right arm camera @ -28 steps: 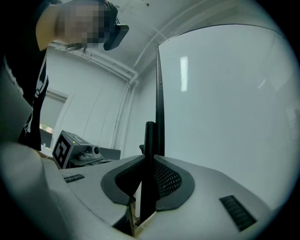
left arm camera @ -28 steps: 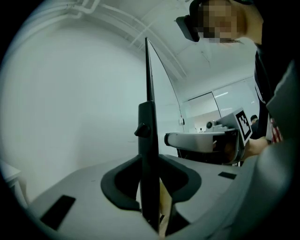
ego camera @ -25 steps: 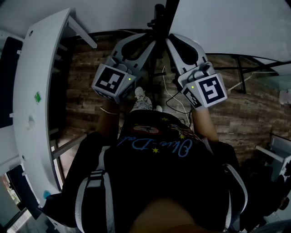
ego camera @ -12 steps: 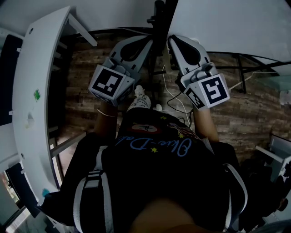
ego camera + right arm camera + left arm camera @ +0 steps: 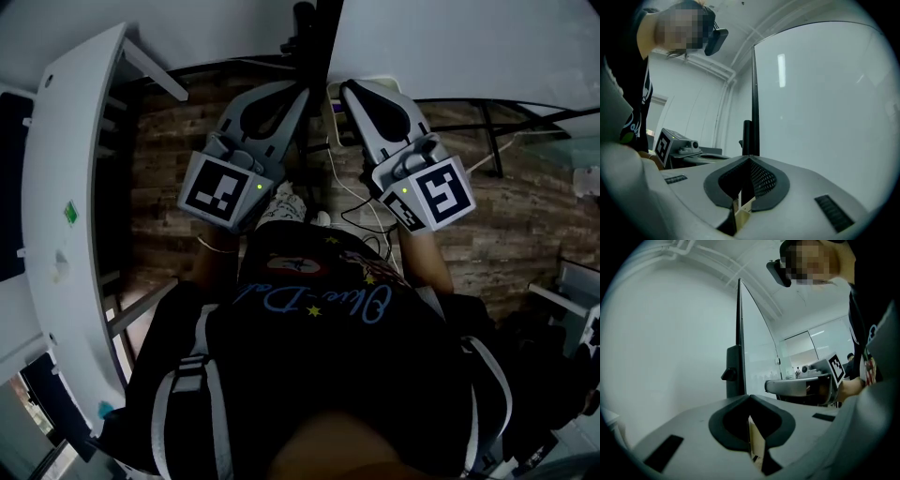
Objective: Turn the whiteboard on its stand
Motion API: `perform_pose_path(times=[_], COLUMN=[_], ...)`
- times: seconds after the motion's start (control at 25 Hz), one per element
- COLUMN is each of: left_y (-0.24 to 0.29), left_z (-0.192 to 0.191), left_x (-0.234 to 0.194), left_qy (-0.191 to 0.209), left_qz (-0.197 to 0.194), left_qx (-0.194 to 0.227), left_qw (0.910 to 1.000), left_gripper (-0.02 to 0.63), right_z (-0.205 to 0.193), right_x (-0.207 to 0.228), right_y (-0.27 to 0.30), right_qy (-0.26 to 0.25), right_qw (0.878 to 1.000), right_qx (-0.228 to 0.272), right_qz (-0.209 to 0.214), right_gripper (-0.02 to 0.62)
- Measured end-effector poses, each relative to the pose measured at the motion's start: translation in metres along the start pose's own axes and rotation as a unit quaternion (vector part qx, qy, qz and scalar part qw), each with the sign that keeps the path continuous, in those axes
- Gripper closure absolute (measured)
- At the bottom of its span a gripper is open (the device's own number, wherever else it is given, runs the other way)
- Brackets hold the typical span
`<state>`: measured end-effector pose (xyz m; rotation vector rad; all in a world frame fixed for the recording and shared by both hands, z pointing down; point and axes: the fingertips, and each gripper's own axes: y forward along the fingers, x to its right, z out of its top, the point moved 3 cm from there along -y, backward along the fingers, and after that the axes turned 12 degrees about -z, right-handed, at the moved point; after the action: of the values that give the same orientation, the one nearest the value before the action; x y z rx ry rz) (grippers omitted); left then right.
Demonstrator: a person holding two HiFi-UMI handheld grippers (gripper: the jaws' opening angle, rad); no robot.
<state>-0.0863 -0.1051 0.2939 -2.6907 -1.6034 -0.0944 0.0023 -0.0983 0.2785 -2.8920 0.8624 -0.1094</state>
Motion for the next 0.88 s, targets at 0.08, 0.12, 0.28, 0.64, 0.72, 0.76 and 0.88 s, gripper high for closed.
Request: perform_pose_path(times=[0.08, 0.12, 0.28, 0.64, 0.72, 0.76, 0.88], left_y=[0.004, 0.006, 0.015, 0.031, 0.034, 0.035, 0.038], left_z=[-0.001, -0.002, 0.001, 0.010, 0.010, 0.010, 0.011], left_x=[0.003, 0.005, 0.012, 0.031, 0.036, 0.038, 0.044], left_qy=[-0.005, -0.007, -0.013, -0.010, -0.010, -0.009, -0.011], left_qz=[-0.008, -0.012, -0.027, -0.069, -0.076, -0.079, -0.089], left_qx=[0.000, 0.000, 0.006, 0.016, 0.015, 0.014, 0.017], left_qw=[1.0000, 0.9999, 0.9995, 0.9974, 0.9970, 0.9967, 0.9958], left_gripper=[0.595, 0.595, 0.595, 0.595, 0.595, 0.595, 0.595], right_z=[-0.001, -0.001, -0.002, 0.003, 0.004, 0.005, 0.005], right_x=[0.003, 0.004, 0.008, 0.015, 0.016, 0.017, 0.020], right_y=[-0.003, -0.005, -0.008, -0.022, -0.026, -0.028, -0.033], right_qy=[0.003, 0.004, 0.004, 0.004, 0.004, 0.003, -0.001], right_qw=[1.000, 1.000, 1.000, 1.000, 1.000, 1.000, 1.000], right_qx=[0.001, 0.002, 0.002, -0.002, 0.000, 0.000, -0.007], right_qz=[-0.004, -0.005, -0.010, -0.023, -0.024, -0.024, -0.026], right_gripper=[0.558, 0.558, 0.558, 0.558, 0.558, 0.558, 0.558])
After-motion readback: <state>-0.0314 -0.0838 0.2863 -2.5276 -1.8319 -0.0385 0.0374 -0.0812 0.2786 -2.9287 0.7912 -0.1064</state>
